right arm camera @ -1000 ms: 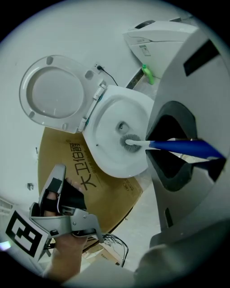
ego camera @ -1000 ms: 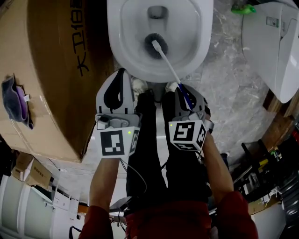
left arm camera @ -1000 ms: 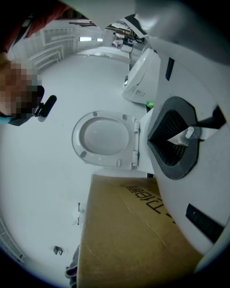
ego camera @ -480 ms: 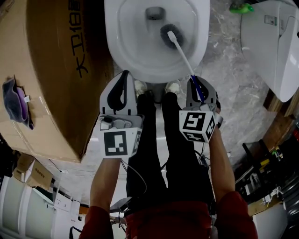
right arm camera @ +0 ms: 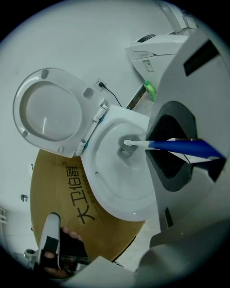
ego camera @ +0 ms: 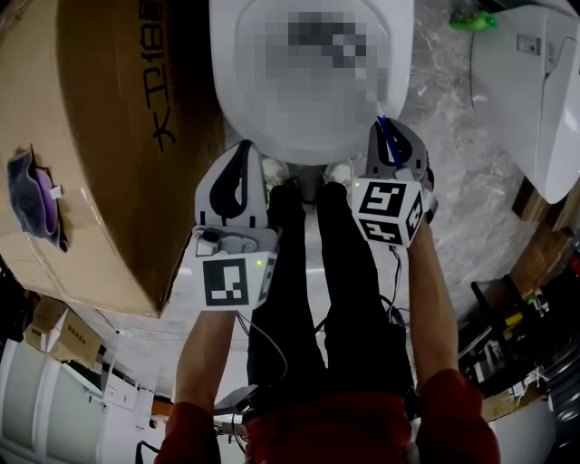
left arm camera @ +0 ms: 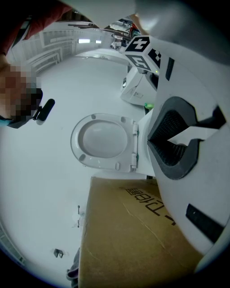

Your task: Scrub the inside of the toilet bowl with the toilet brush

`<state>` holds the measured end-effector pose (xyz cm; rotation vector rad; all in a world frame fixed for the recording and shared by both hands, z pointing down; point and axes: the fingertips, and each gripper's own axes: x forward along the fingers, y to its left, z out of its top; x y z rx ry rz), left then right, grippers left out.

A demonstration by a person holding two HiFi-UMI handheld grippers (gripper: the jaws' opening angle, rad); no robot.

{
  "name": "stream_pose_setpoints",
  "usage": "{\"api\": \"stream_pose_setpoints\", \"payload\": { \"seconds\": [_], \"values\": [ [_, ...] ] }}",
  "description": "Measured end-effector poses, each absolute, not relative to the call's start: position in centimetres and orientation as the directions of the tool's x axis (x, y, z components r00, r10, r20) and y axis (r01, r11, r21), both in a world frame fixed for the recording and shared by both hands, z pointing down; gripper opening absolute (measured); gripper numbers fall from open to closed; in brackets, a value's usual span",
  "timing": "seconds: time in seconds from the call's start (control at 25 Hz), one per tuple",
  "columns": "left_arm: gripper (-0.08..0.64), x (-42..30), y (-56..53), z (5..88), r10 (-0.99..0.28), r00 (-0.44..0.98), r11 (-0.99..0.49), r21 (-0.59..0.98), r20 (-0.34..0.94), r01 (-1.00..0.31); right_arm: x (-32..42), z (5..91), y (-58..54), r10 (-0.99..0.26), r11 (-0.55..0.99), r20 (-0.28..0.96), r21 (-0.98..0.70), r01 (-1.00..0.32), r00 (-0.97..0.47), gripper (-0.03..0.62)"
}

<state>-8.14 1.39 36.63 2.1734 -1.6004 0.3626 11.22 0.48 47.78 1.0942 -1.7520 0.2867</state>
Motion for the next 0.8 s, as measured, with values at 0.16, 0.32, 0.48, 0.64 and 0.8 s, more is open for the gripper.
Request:
{"api": "stream_pose_setpoints", "payload": {
  "seconds": [0.16,0.32,0.48,0.64,0.8],
  "values": [
    [0.011,-8.6,1.4,36.8,-0.842,0.301,-0.247,0.175,0.447,-0.953,10.5,48.4,-1.3,-0.543,0.543,0.836,0.278,-0.792,-0.079,0.061],
    [0.011,-9.3,1.2,37.0,-0.845,0.290,-0.232,0.181,0.449,-0.956,9.1,49.0,-2.9,-0.545,0.533,0.833,0.256,-0.806,-0.096,0.061],
    [0.011,-10.0,1.2,37.1,-0.845,0.284,-0.233,0.166,0.453,-0.958,7.3,49.4,-3.3,-0.539,0.513,0.833,0.208,-0.833,-0.124,0.061],
    [0.011,-10.7,1.1,37.1,-0.847,0.284,-0.250,0.135,0.448,-0.959,5.2,49.6,-3.7,-0.544,0.504,0.823,0.164,-0.848,-0.164,0.061],
    [0.011,-11.2,1.0,37.1,-0.852,0.266,-0.218,0.157,0.451,-0.963,3.2,49.6,-3.3,-0.530,0.541,0.825,0.151,-0.828,-0.196,0.061]
  ]
}}
